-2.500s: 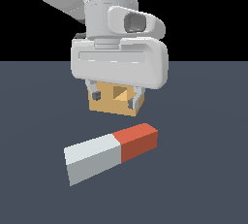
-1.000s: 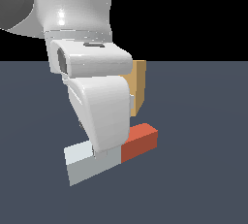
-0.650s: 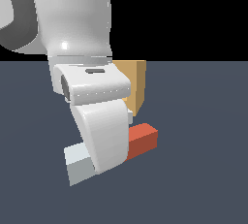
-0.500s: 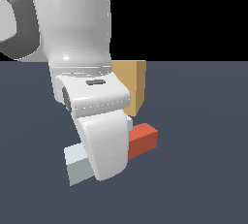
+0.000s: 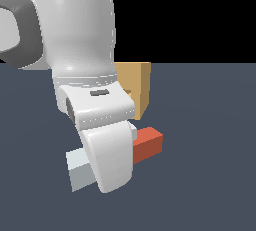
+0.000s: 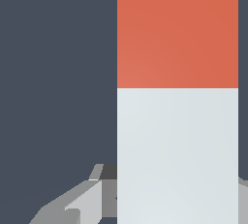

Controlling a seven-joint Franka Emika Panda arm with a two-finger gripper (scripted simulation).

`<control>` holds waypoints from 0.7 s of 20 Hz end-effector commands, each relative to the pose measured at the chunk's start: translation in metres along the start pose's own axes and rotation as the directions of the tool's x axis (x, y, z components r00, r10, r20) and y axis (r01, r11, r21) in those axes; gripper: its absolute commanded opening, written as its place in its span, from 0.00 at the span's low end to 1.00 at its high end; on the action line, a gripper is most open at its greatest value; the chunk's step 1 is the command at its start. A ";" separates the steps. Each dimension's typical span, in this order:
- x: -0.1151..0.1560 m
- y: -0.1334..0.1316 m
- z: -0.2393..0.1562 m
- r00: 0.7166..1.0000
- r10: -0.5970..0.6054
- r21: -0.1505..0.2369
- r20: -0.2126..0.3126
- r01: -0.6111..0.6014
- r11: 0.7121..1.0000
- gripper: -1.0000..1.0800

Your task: Insert the peg into the horizontal hole in a box.

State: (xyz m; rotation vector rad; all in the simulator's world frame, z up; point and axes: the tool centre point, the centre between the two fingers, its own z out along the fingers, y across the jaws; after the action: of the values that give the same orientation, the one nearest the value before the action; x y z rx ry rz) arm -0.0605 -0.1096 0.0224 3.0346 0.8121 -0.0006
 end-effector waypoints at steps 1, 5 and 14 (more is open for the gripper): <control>0.000 0.000 0.001 1.000 0.000 0.000 0.000 0.000 1.000 0.00; 0.000 0.000 0.000 1.000 0.000 0.000 0.000 0.000 1.000 0.00; 0.009 -0.008 -0.008 0.995 -0.098 -0.001 0.000 0.098 0.995 0.00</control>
State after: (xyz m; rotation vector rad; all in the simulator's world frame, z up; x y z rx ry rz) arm -0.0593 -0.1013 0.0265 3.0050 0.9199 -0.0064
